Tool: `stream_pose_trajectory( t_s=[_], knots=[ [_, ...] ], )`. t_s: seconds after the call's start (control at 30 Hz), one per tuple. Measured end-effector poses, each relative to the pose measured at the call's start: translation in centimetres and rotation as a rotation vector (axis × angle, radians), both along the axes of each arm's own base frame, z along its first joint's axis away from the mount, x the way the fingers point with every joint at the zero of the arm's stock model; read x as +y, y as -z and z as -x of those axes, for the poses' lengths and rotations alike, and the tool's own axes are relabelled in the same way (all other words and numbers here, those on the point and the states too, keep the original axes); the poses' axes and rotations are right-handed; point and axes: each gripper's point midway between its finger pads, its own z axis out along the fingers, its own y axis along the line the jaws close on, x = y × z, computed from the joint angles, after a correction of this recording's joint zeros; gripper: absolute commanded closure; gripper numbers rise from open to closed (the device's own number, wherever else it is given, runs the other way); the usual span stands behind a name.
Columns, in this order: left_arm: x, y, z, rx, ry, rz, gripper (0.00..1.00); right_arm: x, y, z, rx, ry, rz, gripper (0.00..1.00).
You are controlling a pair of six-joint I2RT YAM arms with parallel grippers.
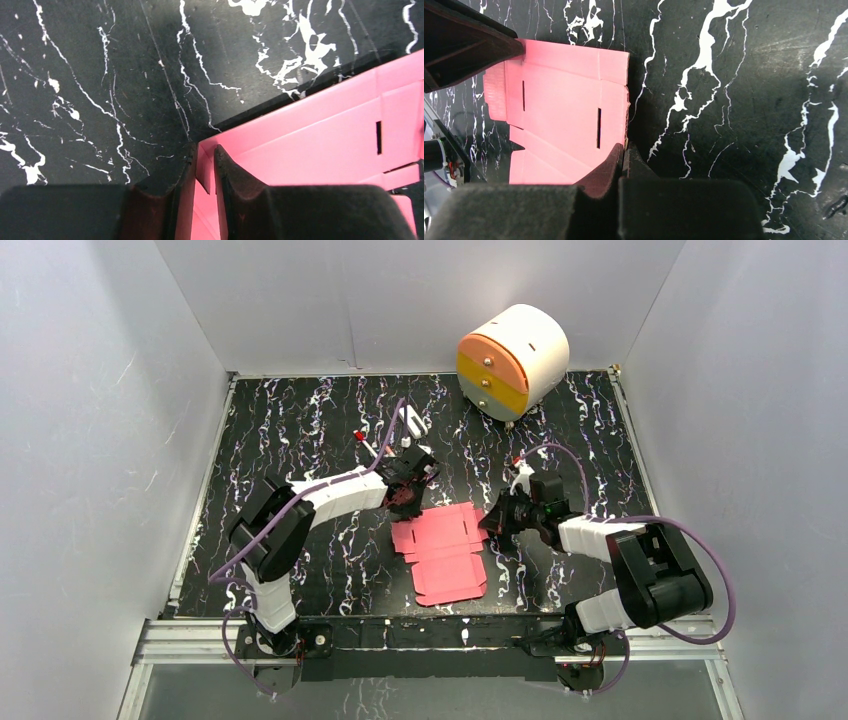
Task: Fold the paper box
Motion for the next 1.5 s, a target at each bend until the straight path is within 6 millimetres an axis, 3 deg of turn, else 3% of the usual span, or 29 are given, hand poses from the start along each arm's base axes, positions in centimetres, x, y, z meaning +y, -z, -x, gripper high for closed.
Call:
stream_pose_trajectory(
  t_s=[0.23, 0.4, 0.57, 0.67, 1.27, 1.5],
  knots=[
    [0.6, 0.2, 0.2, 0.003, -0.032, -0.035, 1.00, 0.1, -0.8, -0.2, -0.003, 0.003, 0.024, 0.77],
    [0.8, 0.2, 0.3, 0.003, -0.041, -0.045, 1.00, 0.1, -3.2, -2.1, -0.064, 0.015, 0.050, 0.62],
    [0.9, 0.3, 0.2, 0.000, -0.050, -0.050, 1.00, 0.5, -6.0, -4.3, -0.133, 0.015, 0.057, 0.58],
    [1.0, 0.2, 0.2, -0.002, -0.059, -0.049, 1.00, 1.0, -6.7, -4.6, -0.123, 0.005, 0.041, 0.55],
    [1.9, 0.6, 0.2, -0.005, -0.134, -0.018, 1.00, 2.8, -0.5, 0.4, 0.225, 0.012, -0.032, 0.52],
    [2.2, 0.7, 0.2, 0.007, -0.154, 0.009, 1.00, 3.8, -0.4, 0.7, 0.254, 0.021, -0.067, 0.52]
  ],
)
